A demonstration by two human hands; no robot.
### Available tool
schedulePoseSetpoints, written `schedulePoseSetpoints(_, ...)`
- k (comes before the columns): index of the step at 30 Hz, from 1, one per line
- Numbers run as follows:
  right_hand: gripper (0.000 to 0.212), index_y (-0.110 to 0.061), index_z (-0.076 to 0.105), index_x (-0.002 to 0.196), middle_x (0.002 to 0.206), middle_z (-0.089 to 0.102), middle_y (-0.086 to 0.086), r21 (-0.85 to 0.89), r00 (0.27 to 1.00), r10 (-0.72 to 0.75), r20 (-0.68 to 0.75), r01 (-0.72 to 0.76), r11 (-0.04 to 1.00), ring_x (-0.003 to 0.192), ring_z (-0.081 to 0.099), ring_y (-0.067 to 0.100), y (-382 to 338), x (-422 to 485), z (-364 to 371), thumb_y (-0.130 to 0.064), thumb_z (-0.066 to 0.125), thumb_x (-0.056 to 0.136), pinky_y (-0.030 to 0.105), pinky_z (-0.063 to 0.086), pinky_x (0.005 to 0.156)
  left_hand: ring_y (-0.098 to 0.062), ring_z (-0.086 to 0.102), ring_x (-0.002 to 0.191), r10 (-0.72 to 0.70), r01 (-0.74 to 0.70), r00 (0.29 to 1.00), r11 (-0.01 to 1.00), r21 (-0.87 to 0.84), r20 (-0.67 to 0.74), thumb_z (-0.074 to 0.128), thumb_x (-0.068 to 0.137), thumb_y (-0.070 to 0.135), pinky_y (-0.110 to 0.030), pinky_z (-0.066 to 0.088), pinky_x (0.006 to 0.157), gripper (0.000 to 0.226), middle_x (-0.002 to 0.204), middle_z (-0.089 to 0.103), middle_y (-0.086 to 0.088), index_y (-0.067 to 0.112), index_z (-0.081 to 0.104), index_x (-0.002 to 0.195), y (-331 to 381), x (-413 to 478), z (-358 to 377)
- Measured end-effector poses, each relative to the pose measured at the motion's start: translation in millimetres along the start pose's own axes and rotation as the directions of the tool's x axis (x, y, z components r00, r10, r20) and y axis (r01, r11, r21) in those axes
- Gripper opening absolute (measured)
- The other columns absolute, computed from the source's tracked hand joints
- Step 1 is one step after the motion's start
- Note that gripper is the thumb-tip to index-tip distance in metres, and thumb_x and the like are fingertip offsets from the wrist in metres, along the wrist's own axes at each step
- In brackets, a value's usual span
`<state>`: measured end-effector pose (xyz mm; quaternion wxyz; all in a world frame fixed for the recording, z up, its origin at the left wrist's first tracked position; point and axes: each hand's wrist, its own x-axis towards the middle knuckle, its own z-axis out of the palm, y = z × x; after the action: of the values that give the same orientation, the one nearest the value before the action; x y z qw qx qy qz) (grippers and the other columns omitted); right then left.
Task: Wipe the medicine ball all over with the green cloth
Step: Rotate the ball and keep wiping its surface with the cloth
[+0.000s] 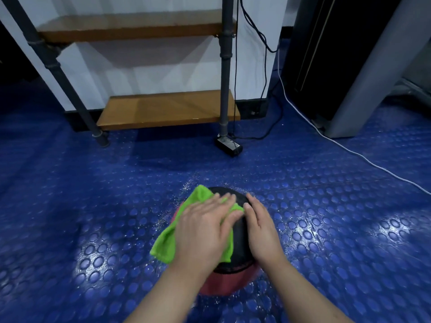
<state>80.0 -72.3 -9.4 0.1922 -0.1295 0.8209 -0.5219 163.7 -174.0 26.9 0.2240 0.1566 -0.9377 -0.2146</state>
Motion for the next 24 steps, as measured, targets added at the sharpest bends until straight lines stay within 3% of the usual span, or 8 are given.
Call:
schedulePoseSetpoints(3, 0.041, -0.072, 0.038, 0.117, 0.143, 0.047, -0.011, 0.006, 0.994, 0.097, 0.041, -0.097, 0.995, 0.134, 0.041, 0.017, 30, 24, 16, -0.065, 0.037, 0.077, 0.046, 0.030, 0.113, -0.005, 0.063, 0.116, 0.085, -0.086, 0.995, 0.996, 0.038, 0.044, 0.041, 0.095, 0.052, -0.028, 0.035, 0.102, 0.045, 0.123, 0.069, 0.011, 0.029, 0.069, 0.121, 23, -3, 9)
schedulePoseSetpoints(8, 0.045, -0.046, 0.043, 0.136, 0.147, 0.040, -0.007, -0.058, 0.993, 0.115, -0.039, -0.117, 0.991, 0.134, 0.036, 0.019, -16, 7, 18, -0.054, 0.036, 0.092, 0.047, 0.029, 0.111, -0.004, 0.017, 0.149, 0.000, -0.004, 0.998, 0.997, 0.080, 0.056, 0.028, 0.099, 0.060, -0.041, 0.011, 0.122, 0.055, 0.157, 0.029, 0.018, 0.038, 0.040, 0.147, -7, -17, 3)
schedulePoseSetpoints(12, 0.053, -0.040, 0.039, 0.141, 0.151, 0.035, -0.007, -0.149, 0.992, 0.079, -0.102, -0.093, 0.984, 0.139, 0.028, 0.016, -22, -4, 23, -0.061, 0.032, 0.092, 0.047, 0.027, 0.112, -0.017, 0.021, 0.150, -0.039, 0.040, 0.997, 0.999, 0.008, -0.060, 0.040, 0.095, 0.061, -0.051, 0.025, 0.116, 0.056, 0.157, 0.036, 0.005, 0.033, 0.046, 0.143, -33, -30, 6)
schedulePoseSetpoints(15, 0.054, -0.041, 0.039, 0.141, 0.151, 0.034, -0.008, -0.149, 0.991, 0.074, -0.111, -0.090, 0.985, 0.139, 0.027, 0.015, -21, -7, 25, -0.061, 0.033, 0.092, 0.046, 0.027, 0.112, -0.014, 0.017, 0.150, -0.313, 0.285, 0.940, 0.938, -0.197, -0.133, 0.039, 0.091, 0.064, -0.040, 0.017, 0.119, 0.062, 0.157, 0.031, 0.007, 0.030, 0.046, 0.143, -36, -33, 6)
schedulePoseSetpoints(17, 0.053, -0.041, 0.038, 0.142, 0.151, 0.034, -0.008, -0.132, 0.989, 0.077, -0.126, -0.094, 0.987, 0.139, 0.027, 0.015, -21, -8, 22, -0.061, 0.033, 0.093, 0.045, 0.028, 0.112, -0.025, 0.035, 0.143, -0.545, 0.480, 0.835, 0.792, -0.378, -0.081, 0.041, 0.094, 0.065, -0.046, 0.029, 0.117, 0.062, 0.148, 0.049, -0.006, 0.019, 0.062, 0.130, -45, -31, 2)
schedulePoseSetpoints(19, 0.053, -0.040, 0.037, 0.142, 0.152, 0.033, -0.008, -0.140, 0.988, 0.077, -0.132, -0.095, 0.986, 0.139, 0.027, 0.016, -21, -8, 22, -0.061, 0.031, 0.093, 0.045, 0.028, 0.112, -0.036, 0.059, 0.111, -0.639, 0.546, 0.768, 0.689, -0.477, -0.044, 0.043, 0.097, 0.055, -0.046, 0.048, 0.090, 0.043, 0.107, 0.069, -0.012, 0.018, 0.066, 0.091, -51, -26, -1)
schedulePoseSetpoints(21, 0.054, -0.040, 0.036, 0.143, 0.152, 0.033, -0.007, -0.156, 0.986, 0.095, -0.136, -0.116, 0.981, 0.139, 0.028, 0.017, -23, -5, 23, -0.062, 0.029, 0.094, 0.047, 0.029, 0.111, -0.032, 0.059, 0.084, -0.627, 0.538, 0.776, 0.709, -0.455, -0.059, 0.041, 0.098, 0.048, -0.037, 0.040, 0.067, 0.039, 0.078, 0.061, -0.002, 0.021, 0.054, 0.074, -46, -20, -4)
schedulePoseSetpoints(24, 0.054, -0.041, 0.037, 0.141, 0.150, 0.036, -0.007, -0.187, 0.981, 0.124, -0.150, -0.151, 0.971, 0.136, 0.032, 0.020, -29, -1, 23, -0.063, 0.028, 0.092, 0.049, 0.032, 0.107, -0.031, 0.062, 0.099, -0.496, 0.438, 0.858, 0.842, -0.315, -0.132, 0.039, 0.103, 0.045, -0.037, 0.044, 0.076, 0.041, 0.097, 0.069, -0.005, 0.015, 0.066, 0.094, -42, -19, -2)
